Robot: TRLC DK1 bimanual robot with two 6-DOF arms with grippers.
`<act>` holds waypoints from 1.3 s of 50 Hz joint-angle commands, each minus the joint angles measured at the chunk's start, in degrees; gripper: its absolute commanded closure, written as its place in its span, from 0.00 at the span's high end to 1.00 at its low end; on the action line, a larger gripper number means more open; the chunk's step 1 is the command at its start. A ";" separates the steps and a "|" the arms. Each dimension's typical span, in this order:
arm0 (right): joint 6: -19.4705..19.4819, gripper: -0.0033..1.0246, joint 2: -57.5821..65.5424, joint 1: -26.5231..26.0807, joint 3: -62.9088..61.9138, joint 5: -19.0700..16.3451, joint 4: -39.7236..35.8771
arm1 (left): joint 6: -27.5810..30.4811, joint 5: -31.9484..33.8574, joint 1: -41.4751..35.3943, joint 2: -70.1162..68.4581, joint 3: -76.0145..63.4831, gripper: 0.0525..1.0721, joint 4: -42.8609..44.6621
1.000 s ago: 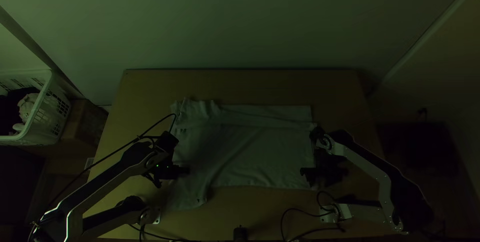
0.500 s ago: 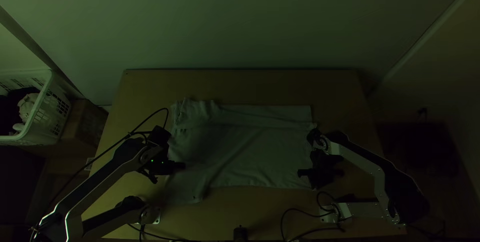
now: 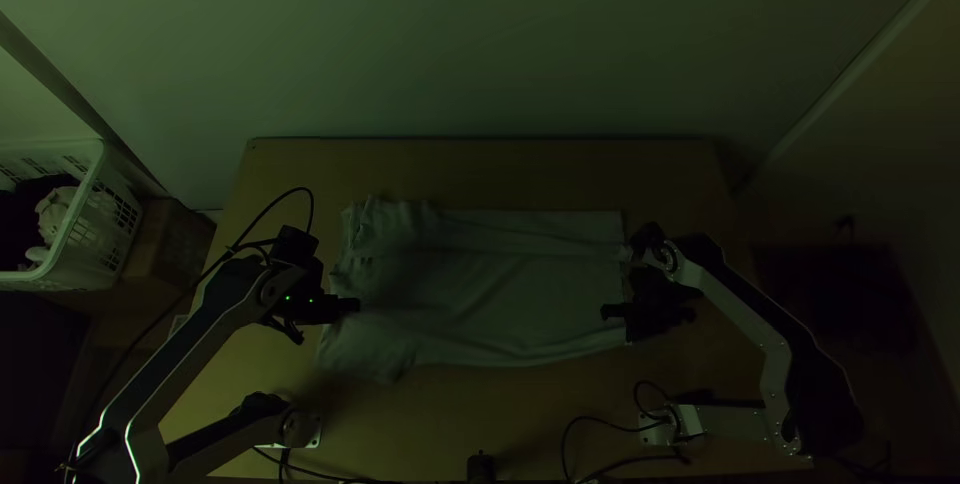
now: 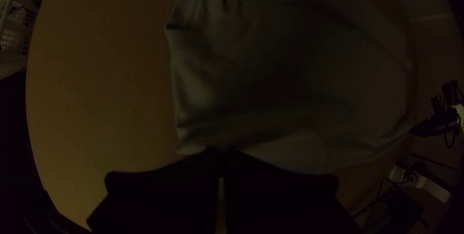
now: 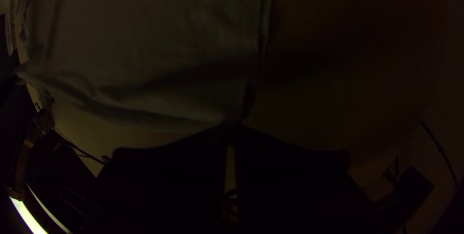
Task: Fold the t-shirt
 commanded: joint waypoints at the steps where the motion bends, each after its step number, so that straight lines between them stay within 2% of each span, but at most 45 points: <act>1: -1.25 0.03 0.09 -1.45 2.97 0.49 -1.07 | 2.56 -0.32 2.24 1.95 3.05 0.03 -0.93; 13: -2.57 0.03 4.04 -5.40 8.95 1.01 0.68 | 7.04 0.30 8.48 7.93 9.64 0.03 -0.76; 24: -3.27 0.03 10.28 -8.04 17.91 1.36 1.21 | 7.74 0.48 9.63 14.17 15.97 0.03 -0.23; 65: -3.45 0.03 37.09 -10.15 50.25 1.63 1.21 | 9.06 0.56 12.44 37.63 37.42 0.03 2.23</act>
